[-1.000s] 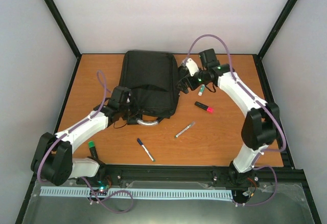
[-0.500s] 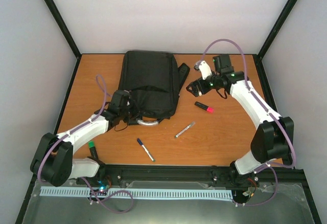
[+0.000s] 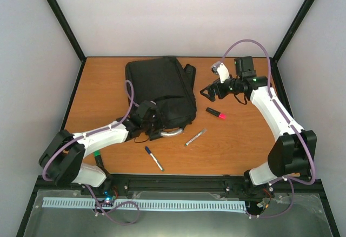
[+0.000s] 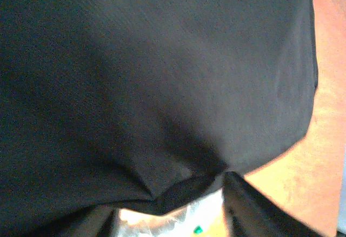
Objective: Pack the student bag
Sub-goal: Zip the student bag at the center of the board, then adjust the student bag at the center of the board, then pick up the stationery from the center of the board.
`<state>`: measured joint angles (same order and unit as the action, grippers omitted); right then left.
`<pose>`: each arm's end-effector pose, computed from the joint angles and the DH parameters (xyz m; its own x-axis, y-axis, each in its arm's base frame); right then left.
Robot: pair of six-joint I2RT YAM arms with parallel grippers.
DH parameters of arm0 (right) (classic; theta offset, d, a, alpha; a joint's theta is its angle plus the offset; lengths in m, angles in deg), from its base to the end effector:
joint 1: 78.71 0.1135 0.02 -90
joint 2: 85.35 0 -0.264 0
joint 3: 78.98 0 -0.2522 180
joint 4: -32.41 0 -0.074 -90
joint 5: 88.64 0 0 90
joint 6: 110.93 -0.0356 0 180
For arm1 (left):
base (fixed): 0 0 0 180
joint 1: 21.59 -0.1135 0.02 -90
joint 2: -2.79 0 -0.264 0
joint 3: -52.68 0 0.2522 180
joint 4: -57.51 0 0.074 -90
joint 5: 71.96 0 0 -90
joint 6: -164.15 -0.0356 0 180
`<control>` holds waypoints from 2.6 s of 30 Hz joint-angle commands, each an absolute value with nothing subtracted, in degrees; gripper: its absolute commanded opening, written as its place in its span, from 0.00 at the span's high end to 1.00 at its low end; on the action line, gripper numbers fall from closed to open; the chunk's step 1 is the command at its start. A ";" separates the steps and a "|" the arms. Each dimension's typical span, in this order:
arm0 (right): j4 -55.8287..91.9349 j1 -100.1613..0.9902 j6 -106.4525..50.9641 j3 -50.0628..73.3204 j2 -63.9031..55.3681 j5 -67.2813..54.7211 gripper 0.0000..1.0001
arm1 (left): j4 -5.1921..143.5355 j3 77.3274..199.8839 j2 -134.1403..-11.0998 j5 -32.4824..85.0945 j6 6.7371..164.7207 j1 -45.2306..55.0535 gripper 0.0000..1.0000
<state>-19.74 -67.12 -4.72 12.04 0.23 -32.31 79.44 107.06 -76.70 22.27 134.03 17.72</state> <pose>0.3093 0.0836 0.3138 -0.5606 -0.3521 -0.7495 -0.7100 0.6702 0.2162 0.2110 -0.1761 0.1859 -0.8643 -0.4072 -0.2953 -0.1532 0.7723 -0.6166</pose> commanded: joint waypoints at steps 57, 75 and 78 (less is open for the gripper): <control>-24.16 -71.94 24.51 18.93 22.25 -9.51 0.66 | 93.21 116.44 -81.69 37.35 117.30 1.83 0.02; -32.61 -71.94 18.81 19.23 8.39 -12.53 0.95 | 112.70 131.58 -76.99 16.61 95.41 3.00 0.06; -34.43 -71.92 16.98 17.96 6.41 -14.78 0.95 | 110.05 133.92 -78.57 16.62 90.22 3.36 0.06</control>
